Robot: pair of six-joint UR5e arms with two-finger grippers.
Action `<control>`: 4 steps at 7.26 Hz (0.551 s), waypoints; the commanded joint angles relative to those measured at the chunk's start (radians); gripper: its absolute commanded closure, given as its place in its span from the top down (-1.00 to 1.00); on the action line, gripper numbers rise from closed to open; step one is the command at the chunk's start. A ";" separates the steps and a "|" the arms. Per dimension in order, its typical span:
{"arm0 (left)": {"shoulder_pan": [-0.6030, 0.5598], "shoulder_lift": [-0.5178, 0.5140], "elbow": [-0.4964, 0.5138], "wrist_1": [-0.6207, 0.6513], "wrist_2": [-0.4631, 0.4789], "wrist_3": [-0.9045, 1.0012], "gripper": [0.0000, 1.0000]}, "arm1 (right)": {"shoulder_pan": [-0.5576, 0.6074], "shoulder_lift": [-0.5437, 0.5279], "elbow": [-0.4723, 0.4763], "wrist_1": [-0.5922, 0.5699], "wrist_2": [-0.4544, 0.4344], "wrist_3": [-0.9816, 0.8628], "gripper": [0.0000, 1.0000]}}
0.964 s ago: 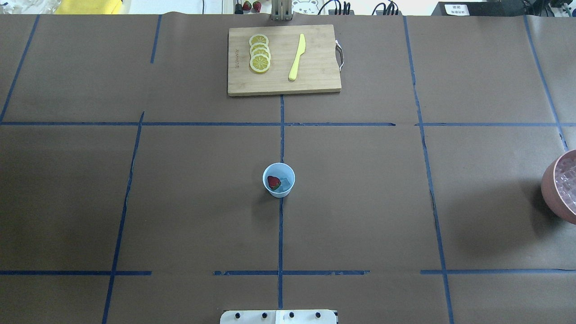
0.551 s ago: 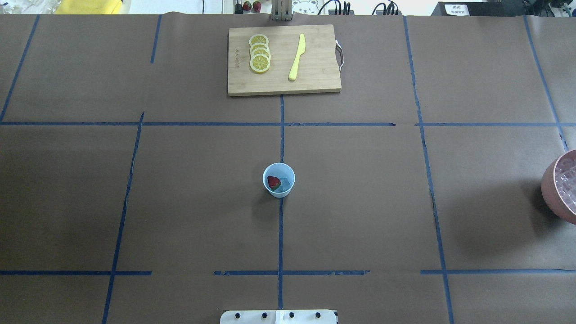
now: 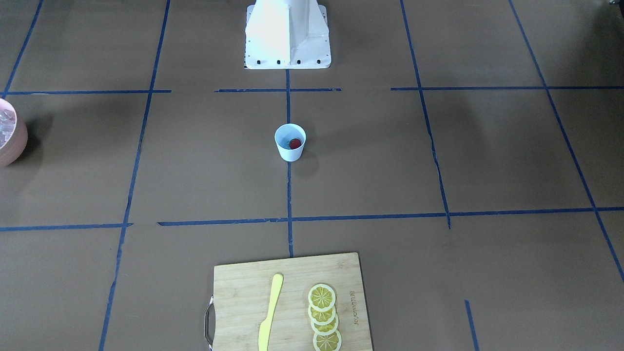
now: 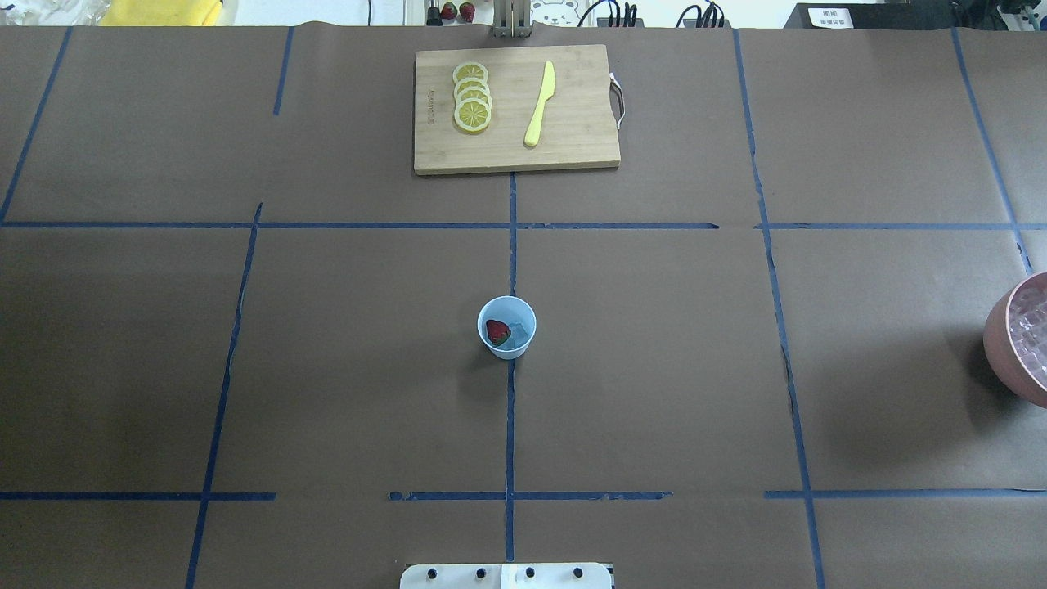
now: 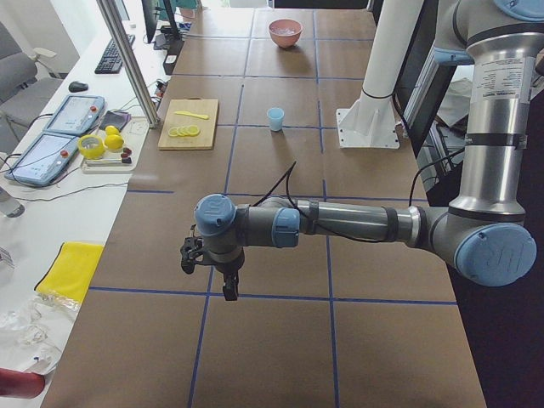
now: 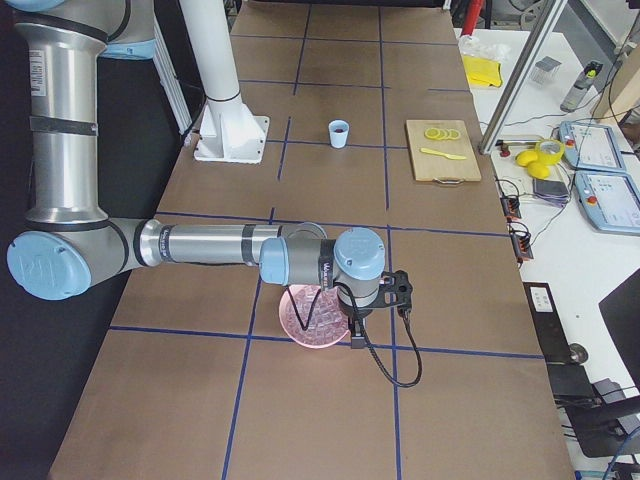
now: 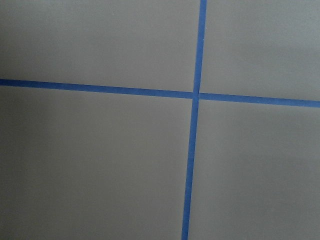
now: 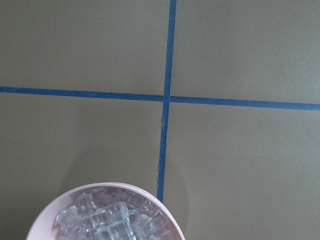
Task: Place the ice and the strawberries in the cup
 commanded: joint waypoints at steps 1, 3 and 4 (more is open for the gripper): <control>-0.032 0.022 0.000 -0.007 -0.037 0.014 1.00 | 0.000 -0.003 -0.001 0.000 0.000 0.000 0.99; -0.036 0.026 0.011 -0.010 -0.031 0.069 1.00 | 0.000 -0.004 -0.001 0.000 0.000 0.000 0.99; -0.036 0.023 0.005 -0.010 -0.026 0.067 1.00 | 0.000 -0.006 0.001 0.000 0.000 0.000 0.99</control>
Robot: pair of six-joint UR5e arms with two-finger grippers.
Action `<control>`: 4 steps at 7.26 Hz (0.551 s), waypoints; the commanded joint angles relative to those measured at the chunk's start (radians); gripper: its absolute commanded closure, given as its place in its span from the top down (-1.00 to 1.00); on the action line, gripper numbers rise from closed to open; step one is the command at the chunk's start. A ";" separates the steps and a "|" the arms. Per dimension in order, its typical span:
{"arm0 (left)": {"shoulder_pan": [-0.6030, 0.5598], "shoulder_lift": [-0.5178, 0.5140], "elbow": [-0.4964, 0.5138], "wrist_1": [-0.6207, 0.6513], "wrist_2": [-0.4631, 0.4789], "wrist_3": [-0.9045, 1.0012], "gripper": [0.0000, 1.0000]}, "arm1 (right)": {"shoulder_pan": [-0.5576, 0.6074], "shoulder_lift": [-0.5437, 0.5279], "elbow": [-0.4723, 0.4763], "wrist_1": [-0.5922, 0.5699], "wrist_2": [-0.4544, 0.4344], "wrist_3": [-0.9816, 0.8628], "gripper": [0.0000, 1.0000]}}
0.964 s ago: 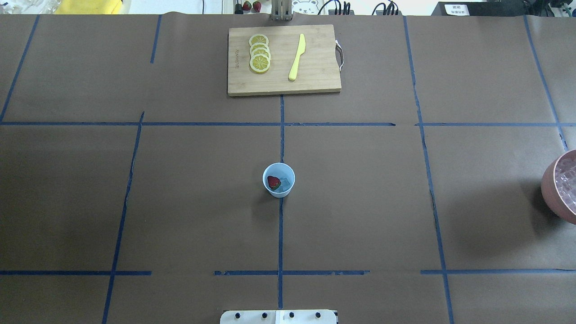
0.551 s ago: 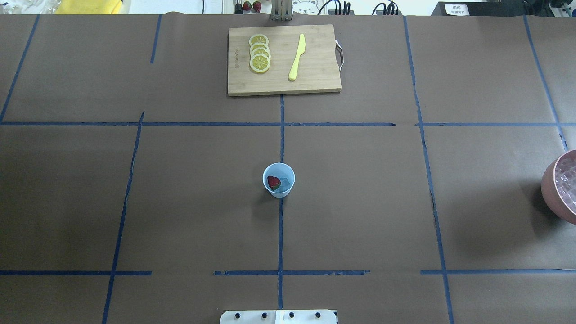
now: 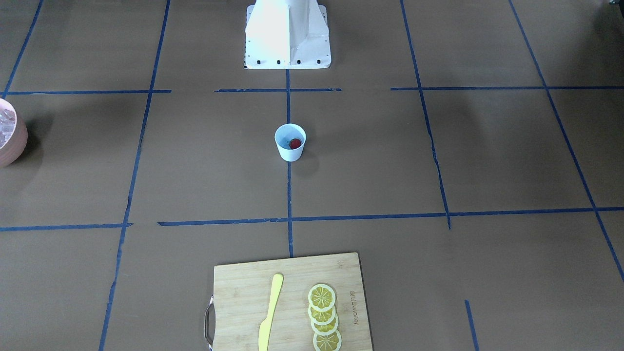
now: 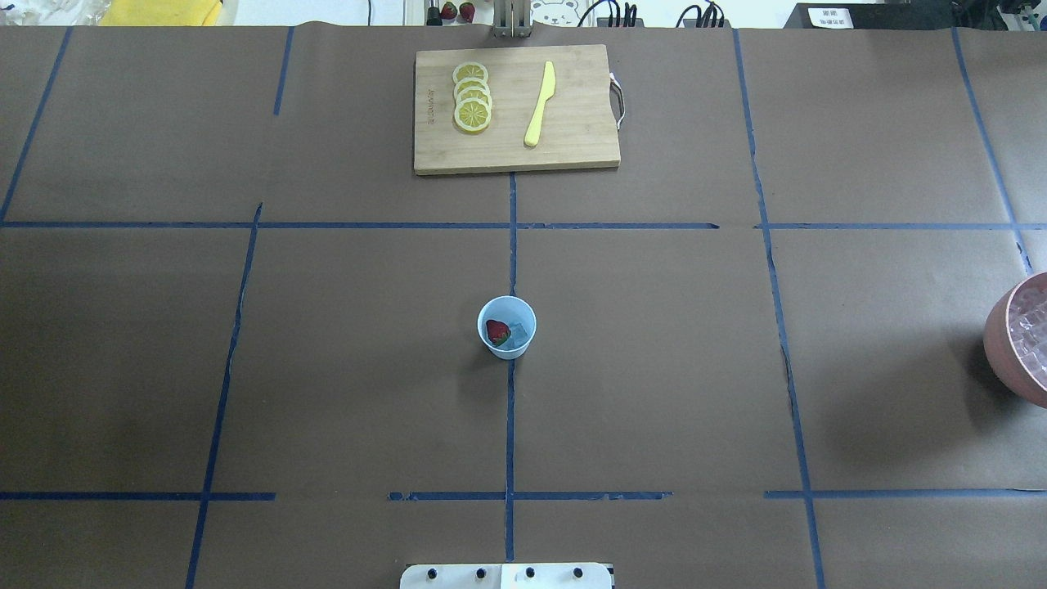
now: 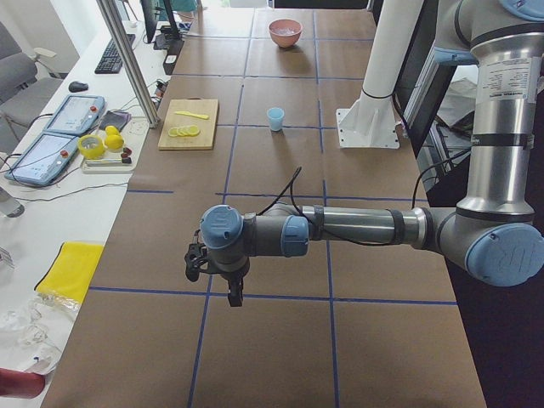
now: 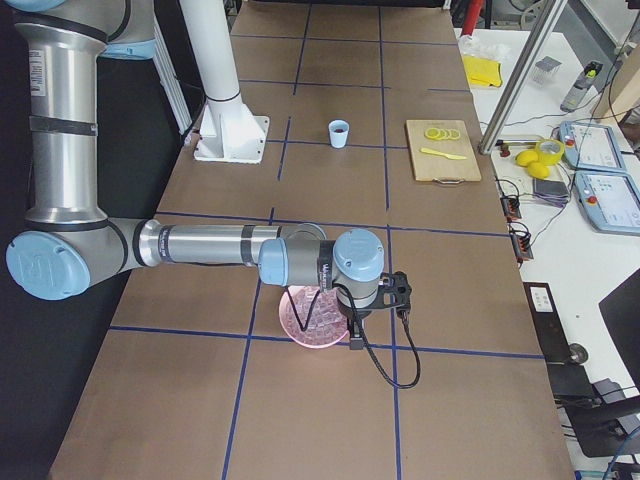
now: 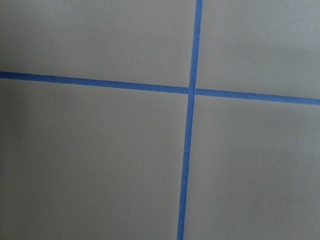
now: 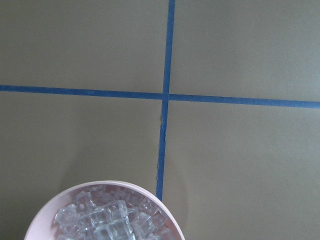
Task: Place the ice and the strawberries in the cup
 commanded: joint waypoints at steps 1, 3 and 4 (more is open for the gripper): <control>0.000 -0.001 0.002 -0.021 0.006 0.007 1.00 | 0.000 -0.002 0.001 0.000 0.000 0.000 0.99; 0.000 -0.003 -0.001 -0.035 0.081 0.009 1.00 | 0.000 -0.003 0.001 0.000 0.000 -0.001 0.99; 0.000 -0.003 -0.004 -0.035 0.089 0.009 1.00 | 0.000 -0.003 0.001 0.000 0.000 0.000 0.99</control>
